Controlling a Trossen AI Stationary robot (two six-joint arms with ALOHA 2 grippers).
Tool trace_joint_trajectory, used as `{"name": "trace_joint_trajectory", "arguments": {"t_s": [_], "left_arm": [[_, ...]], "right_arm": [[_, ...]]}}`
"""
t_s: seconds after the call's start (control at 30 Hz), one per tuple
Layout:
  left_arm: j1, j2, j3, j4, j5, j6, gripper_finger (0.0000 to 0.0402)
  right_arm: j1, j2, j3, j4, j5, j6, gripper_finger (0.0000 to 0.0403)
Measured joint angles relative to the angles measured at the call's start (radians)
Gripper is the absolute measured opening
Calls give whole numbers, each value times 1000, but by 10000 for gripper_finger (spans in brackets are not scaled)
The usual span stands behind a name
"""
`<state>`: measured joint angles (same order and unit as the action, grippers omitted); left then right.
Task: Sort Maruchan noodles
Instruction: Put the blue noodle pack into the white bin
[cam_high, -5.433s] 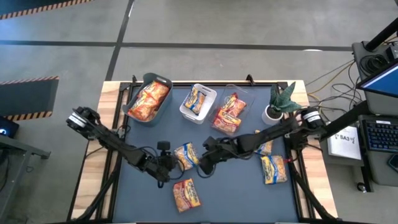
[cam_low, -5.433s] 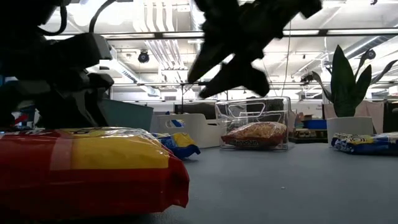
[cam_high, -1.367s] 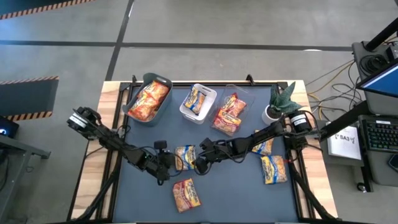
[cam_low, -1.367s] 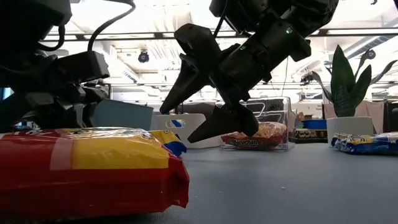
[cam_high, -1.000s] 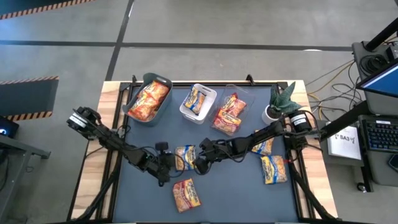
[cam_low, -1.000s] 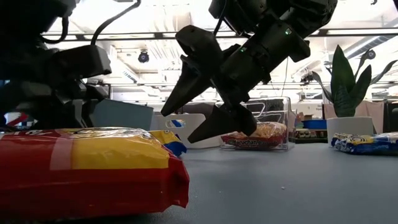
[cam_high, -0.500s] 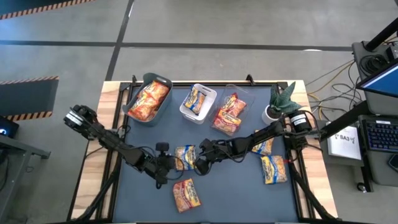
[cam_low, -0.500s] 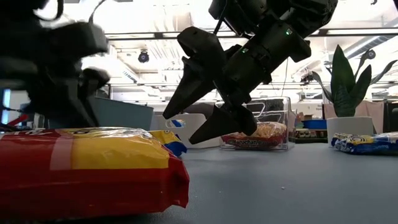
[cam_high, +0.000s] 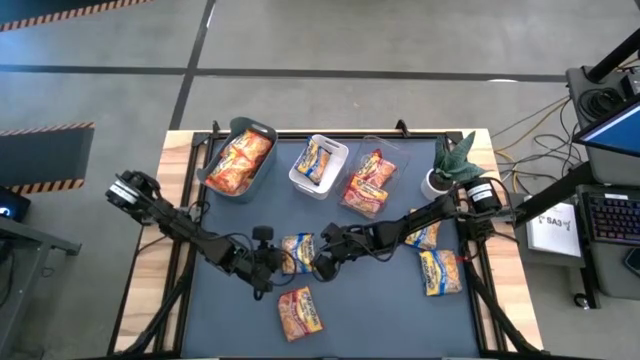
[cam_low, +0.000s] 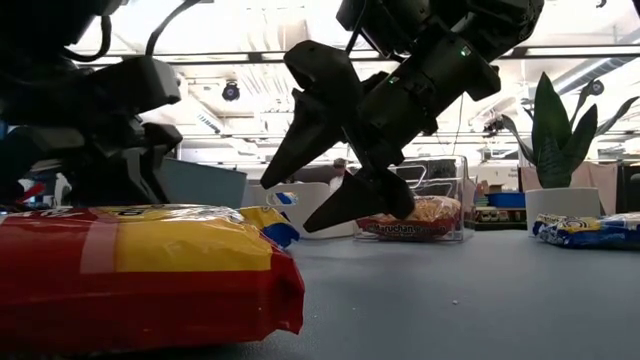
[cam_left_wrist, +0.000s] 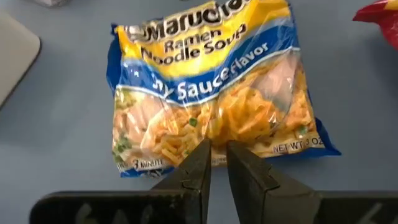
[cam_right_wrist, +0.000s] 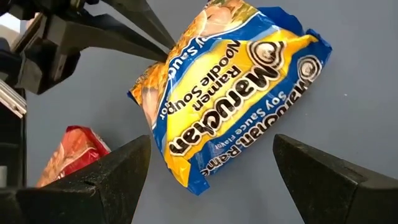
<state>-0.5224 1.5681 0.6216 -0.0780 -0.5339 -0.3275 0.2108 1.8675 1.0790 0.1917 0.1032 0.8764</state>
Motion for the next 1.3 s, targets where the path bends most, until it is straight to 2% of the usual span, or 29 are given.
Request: {"name": "trace_joint_trajectory", "arguments": {"t_s": [0.3,0.63,1.0,1.3], "left_arm": [[1,1,-3,-14,22,-45,38],[1,1,-3,-10,23,-56,38],[0,2,-4,-4,24,-60,38],[0,2,-6,-5,26,-60,38]], "right_arm": [[-5,0,-5,0,2,54,327],[-8,7,-6,8,59,48,327],[-8,143,-6,266,46,-8,327],[-10,145,-7,324,21,-11,315]]}}
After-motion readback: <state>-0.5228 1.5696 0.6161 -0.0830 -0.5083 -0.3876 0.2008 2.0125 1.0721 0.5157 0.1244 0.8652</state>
